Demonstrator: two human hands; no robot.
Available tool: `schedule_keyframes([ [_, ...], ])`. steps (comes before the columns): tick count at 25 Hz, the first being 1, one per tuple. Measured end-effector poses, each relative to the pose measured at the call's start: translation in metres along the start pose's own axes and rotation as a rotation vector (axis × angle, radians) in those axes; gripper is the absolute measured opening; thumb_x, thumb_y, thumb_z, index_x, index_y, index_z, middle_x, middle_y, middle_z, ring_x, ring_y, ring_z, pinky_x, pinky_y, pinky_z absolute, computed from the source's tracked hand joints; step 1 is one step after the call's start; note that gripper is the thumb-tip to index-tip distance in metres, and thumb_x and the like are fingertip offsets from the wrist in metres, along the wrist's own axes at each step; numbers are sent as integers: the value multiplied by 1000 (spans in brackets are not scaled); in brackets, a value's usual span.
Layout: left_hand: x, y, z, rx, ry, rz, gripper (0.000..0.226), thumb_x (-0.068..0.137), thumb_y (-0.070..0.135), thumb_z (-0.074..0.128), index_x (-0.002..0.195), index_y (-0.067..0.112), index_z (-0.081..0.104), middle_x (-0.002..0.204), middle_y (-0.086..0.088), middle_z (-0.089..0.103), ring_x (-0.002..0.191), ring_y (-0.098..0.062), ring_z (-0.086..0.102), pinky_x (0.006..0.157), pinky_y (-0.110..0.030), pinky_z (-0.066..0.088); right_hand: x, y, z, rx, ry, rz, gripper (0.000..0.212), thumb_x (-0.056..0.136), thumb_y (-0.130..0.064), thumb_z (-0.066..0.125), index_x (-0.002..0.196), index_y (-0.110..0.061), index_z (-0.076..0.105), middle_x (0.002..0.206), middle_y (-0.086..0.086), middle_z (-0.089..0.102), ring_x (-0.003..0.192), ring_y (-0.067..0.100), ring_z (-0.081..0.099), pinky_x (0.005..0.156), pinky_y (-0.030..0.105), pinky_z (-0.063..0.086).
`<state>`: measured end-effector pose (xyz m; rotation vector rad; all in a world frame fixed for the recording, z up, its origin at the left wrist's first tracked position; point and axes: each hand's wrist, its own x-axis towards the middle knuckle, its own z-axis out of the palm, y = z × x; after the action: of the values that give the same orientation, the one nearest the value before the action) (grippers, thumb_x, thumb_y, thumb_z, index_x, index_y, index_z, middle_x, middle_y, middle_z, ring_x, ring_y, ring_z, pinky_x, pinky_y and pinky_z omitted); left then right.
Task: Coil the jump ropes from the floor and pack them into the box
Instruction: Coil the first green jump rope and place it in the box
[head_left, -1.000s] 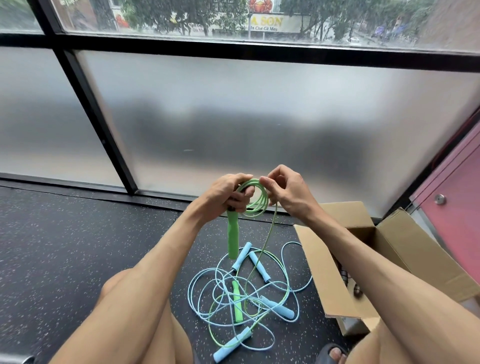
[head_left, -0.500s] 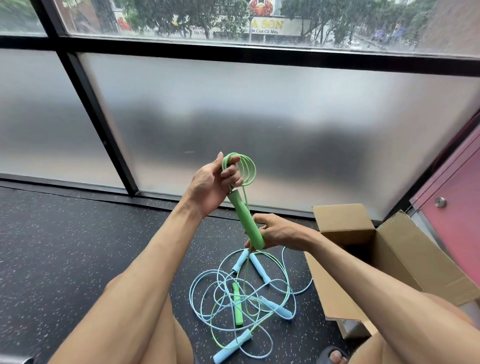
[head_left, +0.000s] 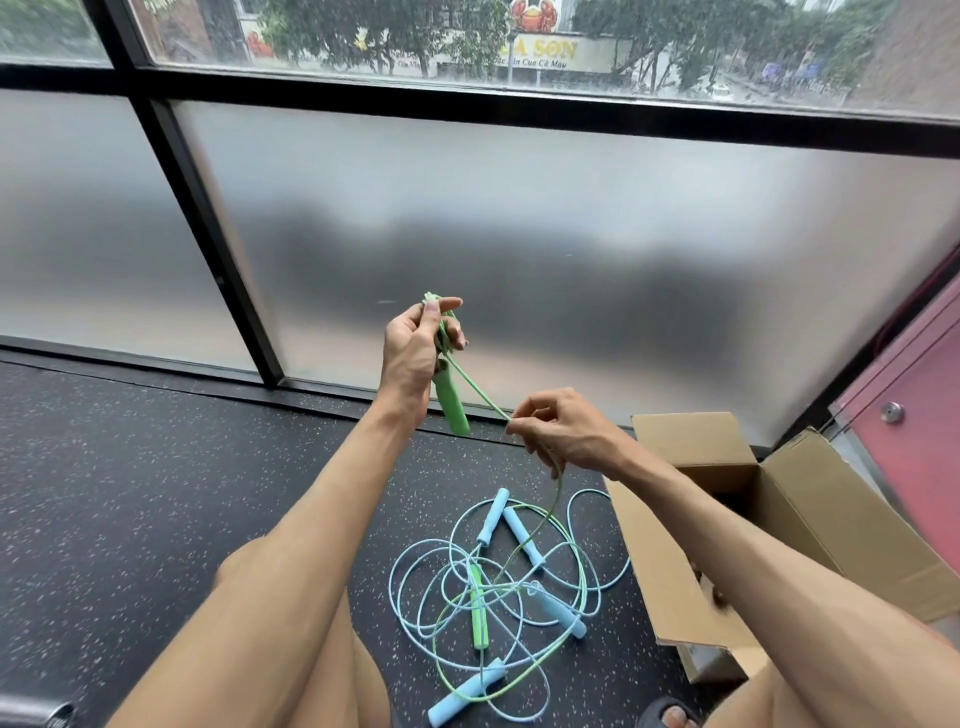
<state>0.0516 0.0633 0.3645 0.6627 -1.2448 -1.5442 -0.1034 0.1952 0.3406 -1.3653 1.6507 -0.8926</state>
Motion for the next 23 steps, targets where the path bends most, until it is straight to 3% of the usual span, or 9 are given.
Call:
schedule_keyframes([
  [5,-9,-9,11,537,-117,179,27,105,17,44,101,-3,62,67,-11,67,57,-18,64,62,-21,51,-5,-24,1,-101,47,-203,18,94,-20,66,89,-5,76,60,-3,60,50,4,47,49,16,39],
  [10,-14,-19,16,817,-359,40,29,104,15,43,85,5,63,57,-5,60,43,-9,55,51,-24,46,-9,-30,-2,-184,179,-334,24,97,-13,60,76,-12,72,51,-12,46,47,5,36,48,19,29],
  [16,-22,-18,26,638,-570,-288,56,106,27,33,61,6,58,43,1,35,35,-10,28,43,-24,27,0,-16,-16,-160,360,-355,15,94,-16,64,83,-6,63,60,-8,56,51,6,46,52,25,40],
  [20,-28,-5,26,454,-645,-399,52,104,35,40,59,11,47,49,0,24,42,-14,19,48,-28,22,1,-13,-15,-111,387,-339,21,94,-24,66,85,-6,59,64,4,61,54,13,51,53,31,44],
  [23,-28,-1,22,270,-663,-441,51,103,31,42,55,16,45,46,3,20,42,-13,17,46,-25,24,5,-10,-12,-56,404,-288,25,98,-25,60,81,-7,57,63,2,56,56,13,48,56,38,45],
])
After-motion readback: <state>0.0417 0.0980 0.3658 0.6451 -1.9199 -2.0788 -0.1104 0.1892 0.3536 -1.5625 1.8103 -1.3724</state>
